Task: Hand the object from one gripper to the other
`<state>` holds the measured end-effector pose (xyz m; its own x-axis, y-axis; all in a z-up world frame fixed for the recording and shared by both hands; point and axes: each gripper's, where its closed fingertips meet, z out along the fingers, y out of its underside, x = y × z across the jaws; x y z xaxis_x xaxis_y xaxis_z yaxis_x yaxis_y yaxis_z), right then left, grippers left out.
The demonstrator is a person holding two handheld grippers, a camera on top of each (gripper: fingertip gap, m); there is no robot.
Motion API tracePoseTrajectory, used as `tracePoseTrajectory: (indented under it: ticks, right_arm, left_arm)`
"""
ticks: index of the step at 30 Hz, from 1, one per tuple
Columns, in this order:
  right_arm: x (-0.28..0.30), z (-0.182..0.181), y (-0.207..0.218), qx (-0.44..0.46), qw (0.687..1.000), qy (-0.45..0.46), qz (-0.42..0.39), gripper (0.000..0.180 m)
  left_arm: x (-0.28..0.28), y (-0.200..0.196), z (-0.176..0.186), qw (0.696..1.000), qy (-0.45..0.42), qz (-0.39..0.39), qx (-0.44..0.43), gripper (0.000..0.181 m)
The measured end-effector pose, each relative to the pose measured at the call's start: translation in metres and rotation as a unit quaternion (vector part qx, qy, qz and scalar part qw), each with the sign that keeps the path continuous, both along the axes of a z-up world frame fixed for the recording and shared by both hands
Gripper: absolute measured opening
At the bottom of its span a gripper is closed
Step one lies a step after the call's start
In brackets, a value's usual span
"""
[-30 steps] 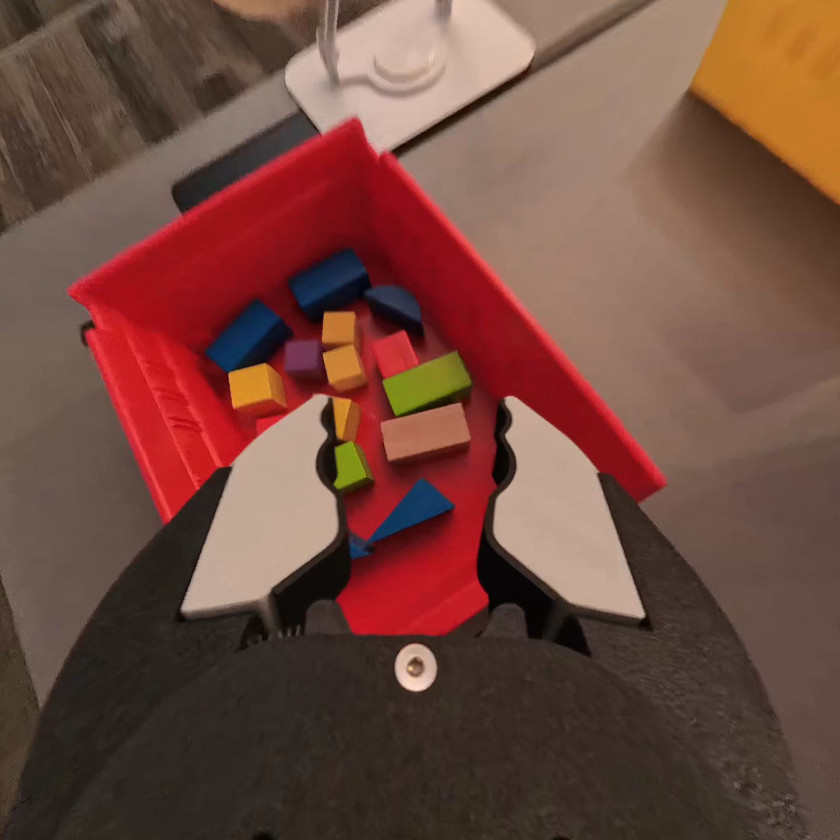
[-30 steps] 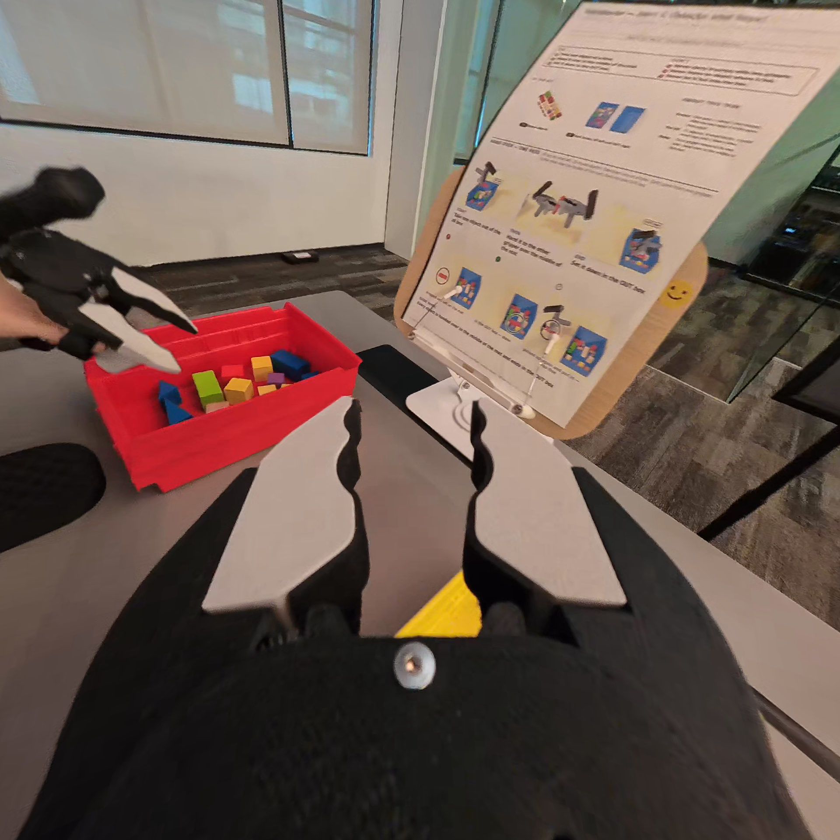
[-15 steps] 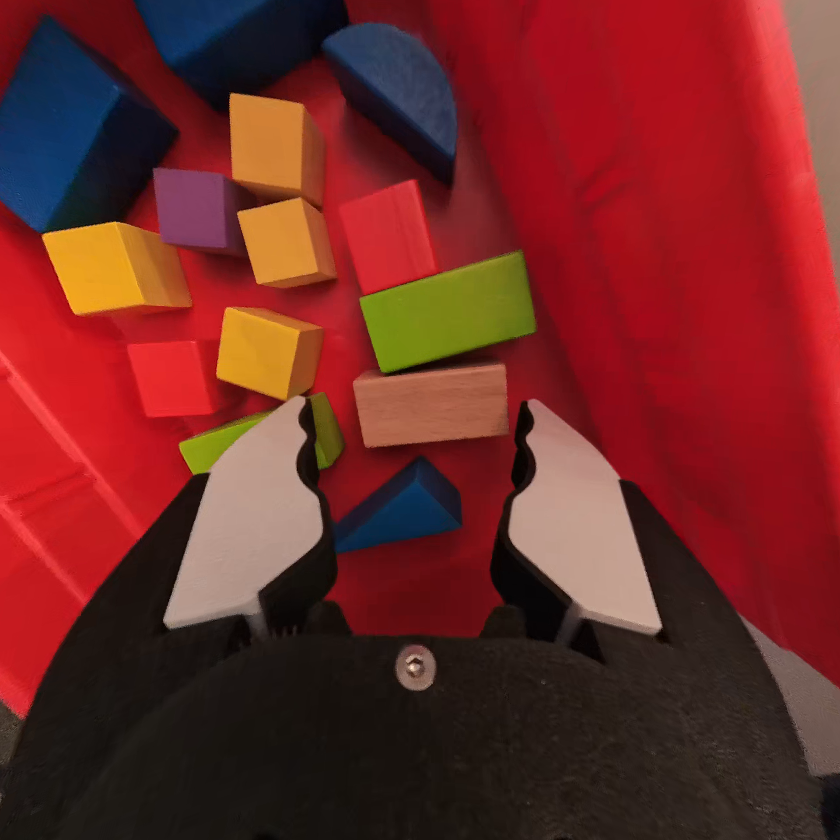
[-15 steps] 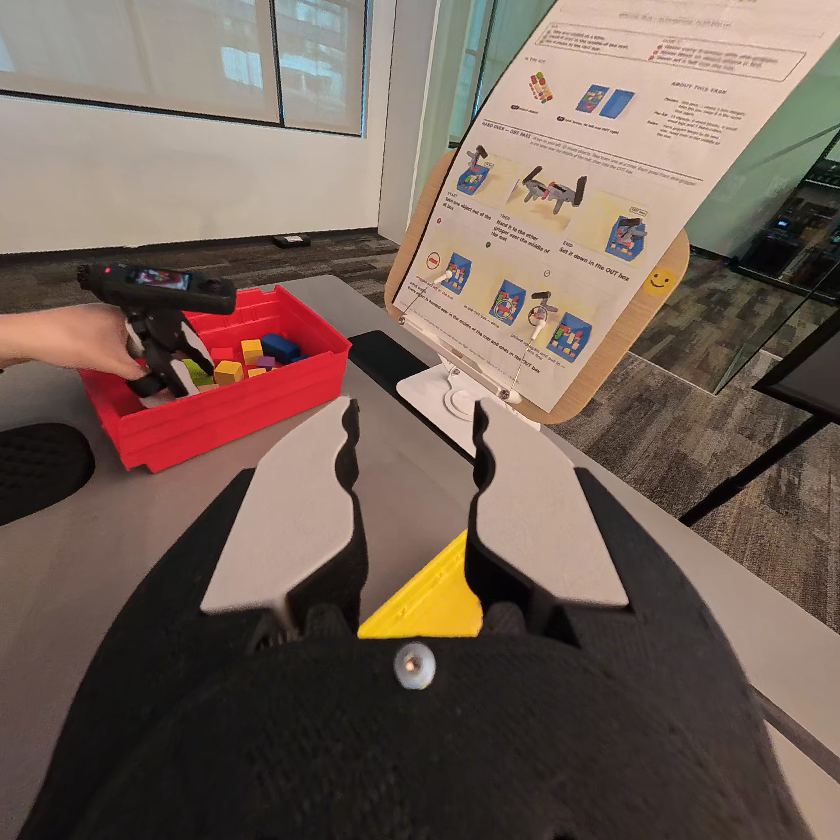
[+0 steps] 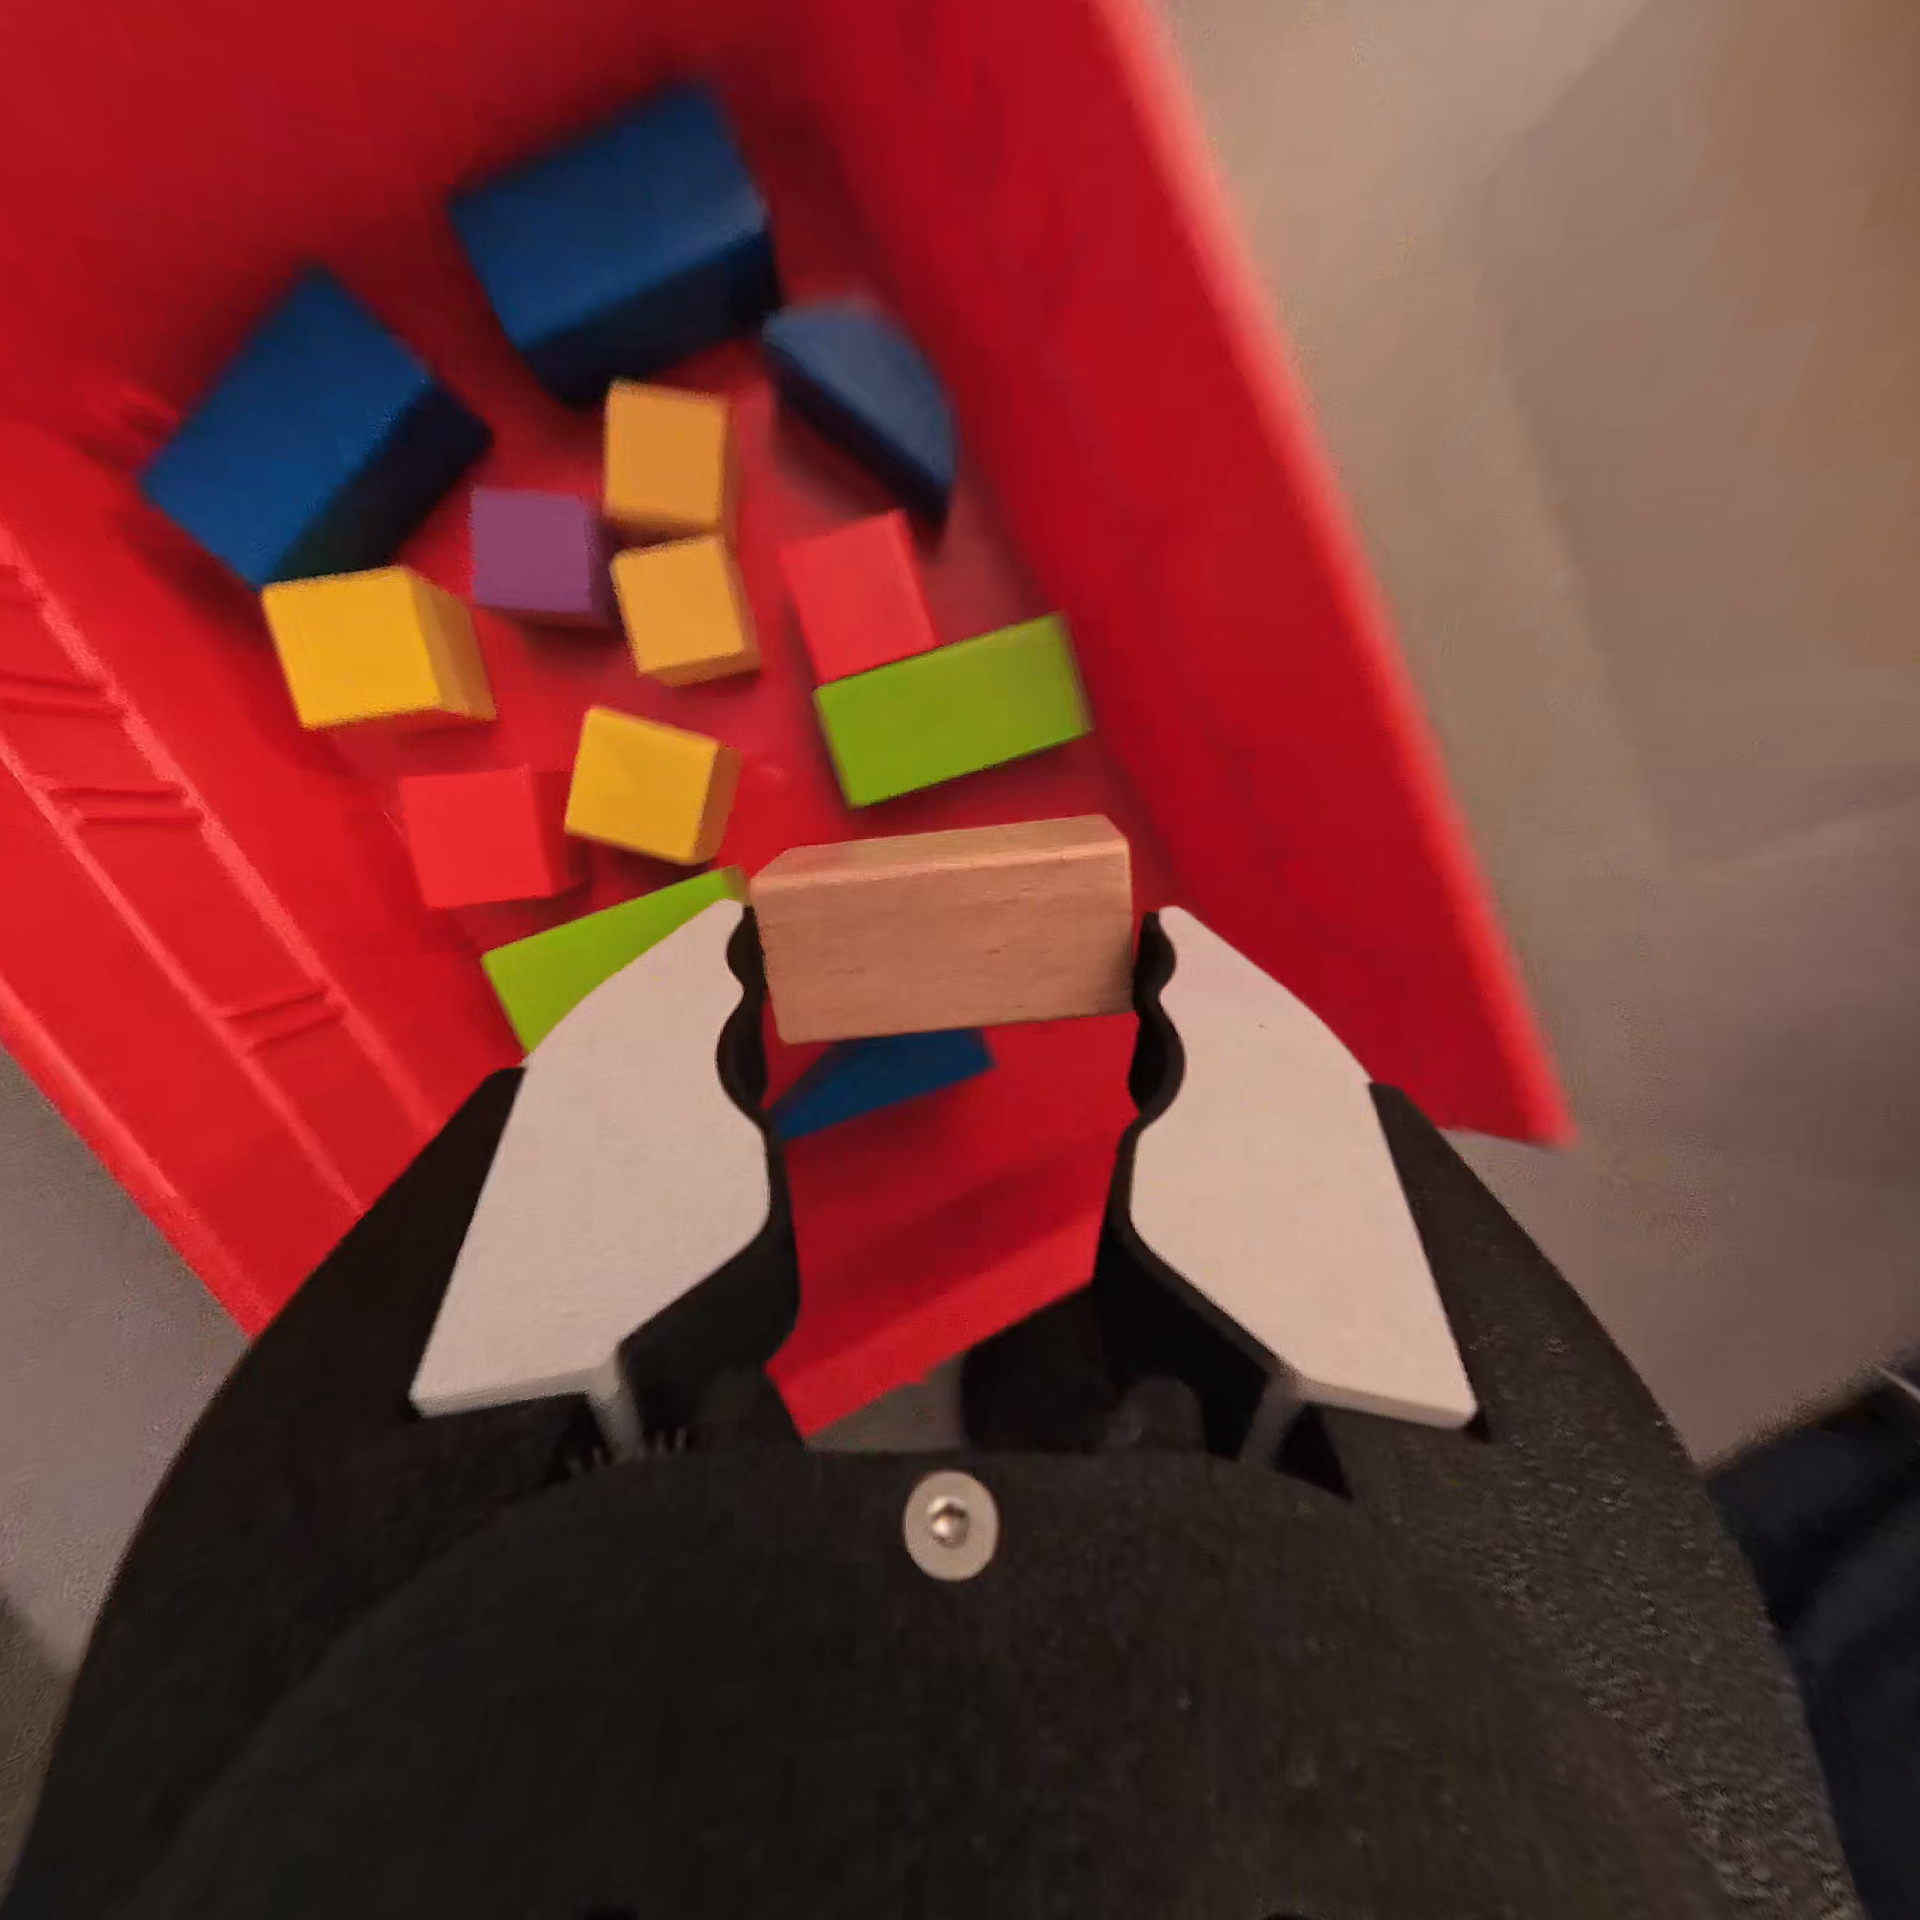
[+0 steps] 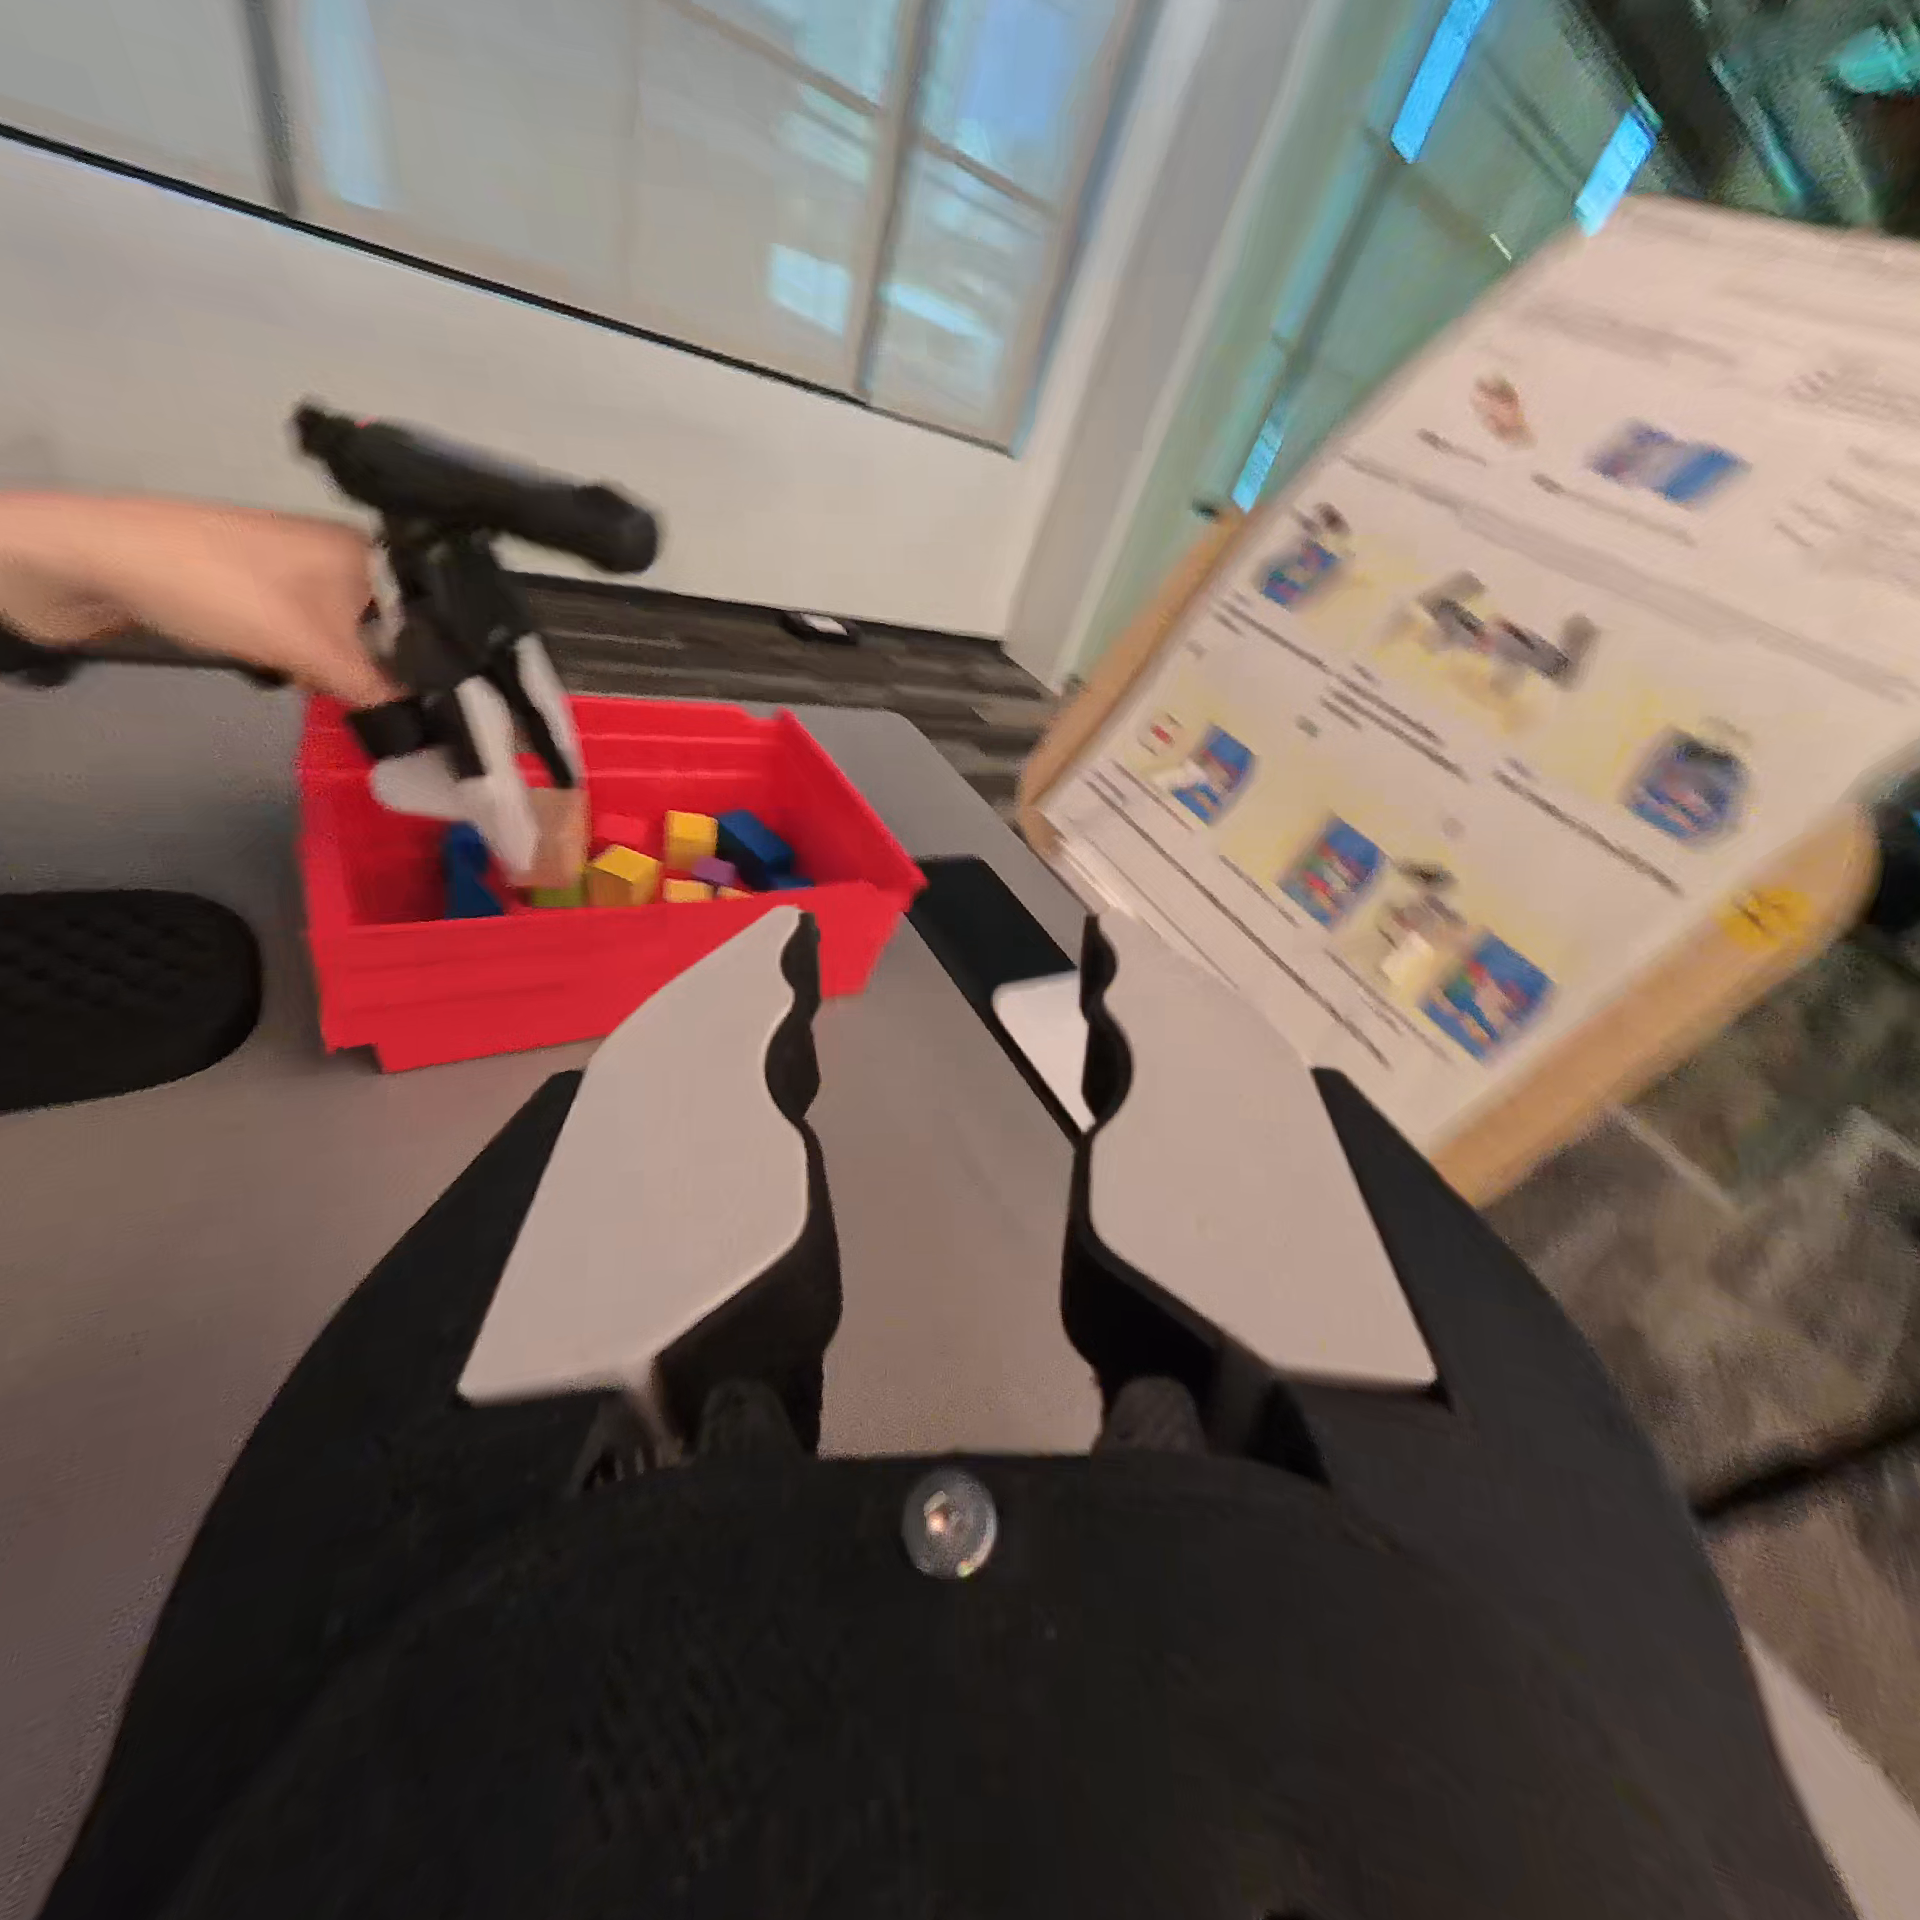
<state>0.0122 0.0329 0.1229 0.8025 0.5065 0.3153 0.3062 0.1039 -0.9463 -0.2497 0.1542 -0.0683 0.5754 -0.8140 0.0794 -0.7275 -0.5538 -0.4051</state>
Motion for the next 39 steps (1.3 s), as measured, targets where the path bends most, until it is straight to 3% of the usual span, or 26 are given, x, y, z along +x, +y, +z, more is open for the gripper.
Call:
tracePoseTrajectory:
  ticks: [3, 6, 11, 13, 14, 17, 20, 23, 25, 28, 31, 35, 39]
  right_arm:
    - [-0.069, -0.019, -0.006, 0.046, 0.988, -0.046, 0.14, 0.05]
    - [-0.127, -0.036, -0.021, 0.078, 0.967, -0.08, 0.231, 0.054]
    - [-0.183, -0.042, -0.056, 0.126, 0.936, -0.127, 0.303, 0.057]
    - [-0.19, -0.047, -0.061, 0.134, 0.93, -0.164, 0.3, 0.052]
    - [-0.191, -0.05, -0.063, 0.14, 0.926, -0.179, 0.3, 0.04]
    - [-0.183, -0.05, -0.065, 0.123, 0.927, -0.188, 0.301, 0.036]
    - [-0.141, -0.047, -0.046, 0.083, 0.942, -0.223, 0.237, 0.034]
    - [-0.022, -0.046, -0.004, 0.002, 0.974, -0.225, 0.039, 0.034]
    - [0.069, -0.076, 0.006, -0.119, 0.969, -0.204, -0.069, 0.034]
    - [0.156, -0.141, 0.006, -0.285, 0.921, -0.235, -0.122, 0.034]
    - [0.197, -0.197, 0.003, -0.407, 0.857, -0.294, -0.117, 0.035]
    - [0.228, -0.239, 0.0, -0.48, 0.793, -0.36, -0.107, 0.035]
    - [0.242, -0.25, 0.005, -0.501, 0.77, -0.381, -0.109, 0.034]
  left_arm:
    - [0.034, -0.044, 0.071, 0.978, -0.18, -0.089, -0.055, 0.068]
    - [0.059, -0.11, 0.125, 0.917, -0.294, -0.232, -0.137, 0.069]
    - [0.08, -0.176, 0.133, 0.869, -0.264, -0.375, -0.187, 0.068]
    - [0.088, -0.189, 0.133, 0.855, -0.258, -0.404, -0.2, 0.068]
    - [0.091, -0.193, 0.134, 0.847, -0.26, -0.415, -0.207, 0.068]
    - [0.098, -0.192, 0.14, 0.838, -0.283, -0.415, -0.211, 0.067]
    - [0.096, -0.171, 0.157, 0.838, -0.347, -0.375, -0.192, 0.058]
    - [0.078, -0.142, 0.159, 0.863, -0.363, -0.321, -0.144, 0.06]
    - [0.059, -0.133, 0.152, 0.881, -0.342, -0.3, -0.13, 0.06]
    - [0.031, -0.127, 0.141, 0.904, -0.299, -0.287, -0.107, 0.059]
    - [0.013, -0.12, 0.138, 0.917, -0.279, -0.269, -0.093, 0.058]
    - [0.0, -0.11, 0.131, 0.929, -0.263, -0.242, -0.092, 0.058]
    - [-0.01, -0.101, 0.114, 0.948, -0.218, -0.214, -0.088, 0.058]
